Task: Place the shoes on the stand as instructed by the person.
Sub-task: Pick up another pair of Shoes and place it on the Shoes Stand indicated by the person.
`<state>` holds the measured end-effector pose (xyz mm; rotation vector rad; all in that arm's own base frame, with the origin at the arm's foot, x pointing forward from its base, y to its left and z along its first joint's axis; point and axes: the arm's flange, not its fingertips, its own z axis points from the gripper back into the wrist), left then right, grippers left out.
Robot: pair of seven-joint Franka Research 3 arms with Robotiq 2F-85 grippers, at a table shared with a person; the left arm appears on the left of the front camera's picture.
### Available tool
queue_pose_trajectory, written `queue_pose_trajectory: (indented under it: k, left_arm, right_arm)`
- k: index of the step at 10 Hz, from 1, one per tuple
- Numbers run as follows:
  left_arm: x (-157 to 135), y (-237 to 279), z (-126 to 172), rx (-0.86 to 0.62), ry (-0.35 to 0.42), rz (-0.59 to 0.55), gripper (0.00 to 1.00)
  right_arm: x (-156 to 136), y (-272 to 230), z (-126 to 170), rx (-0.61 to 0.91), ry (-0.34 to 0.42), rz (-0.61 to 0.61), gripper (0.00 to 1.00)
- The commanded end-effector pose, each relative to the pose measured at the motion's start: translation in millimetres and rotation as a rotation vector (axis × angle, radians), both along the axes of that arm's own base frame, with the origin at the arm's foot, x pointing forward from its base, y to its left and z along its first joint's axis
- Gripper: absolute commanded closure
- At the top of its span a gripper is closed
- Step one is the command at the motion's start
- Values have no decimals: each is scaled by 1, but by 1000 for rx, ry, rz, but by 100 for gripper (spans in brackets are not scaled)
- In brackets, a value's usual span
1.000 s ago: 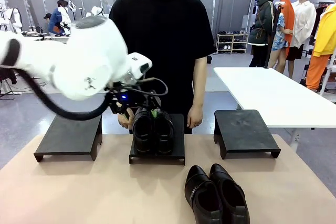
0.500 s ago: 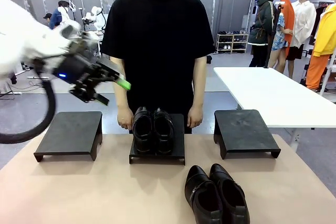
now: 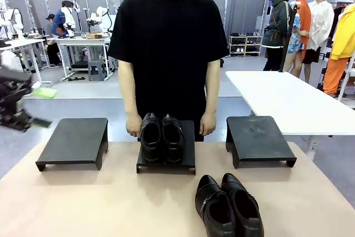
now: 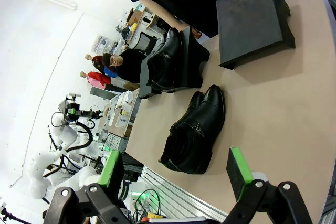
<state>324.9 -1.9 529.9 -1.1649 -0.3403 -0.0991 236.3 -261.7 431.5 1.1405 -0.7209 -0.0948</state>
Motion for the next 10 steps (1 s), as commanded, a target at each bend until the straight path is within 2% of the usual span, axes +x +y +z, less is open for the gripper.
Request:
queue_pose_trajectory:
  k: [1,2,5,8,10]
  left_arm:
    - [-41,60,-37,-97,13,103,0]
    - [-63,90,-61,-149,49,172,0]
    - [-124,149,-118,-328,58,341,0]
    - [-135,160,-153,-392,90,374,0]
    - [-136,162,-152,-382,90,386,0]
  right_arm:
    - [-1,0,1,5,-10,0,0]
    - [-1,0,1,5,-10,0,0]
    - [-1,0,1,5,-10,0,0]
    - [-1,0,1,5,-10,0,0]
    - [-1,0,1,5,-10,0,0]
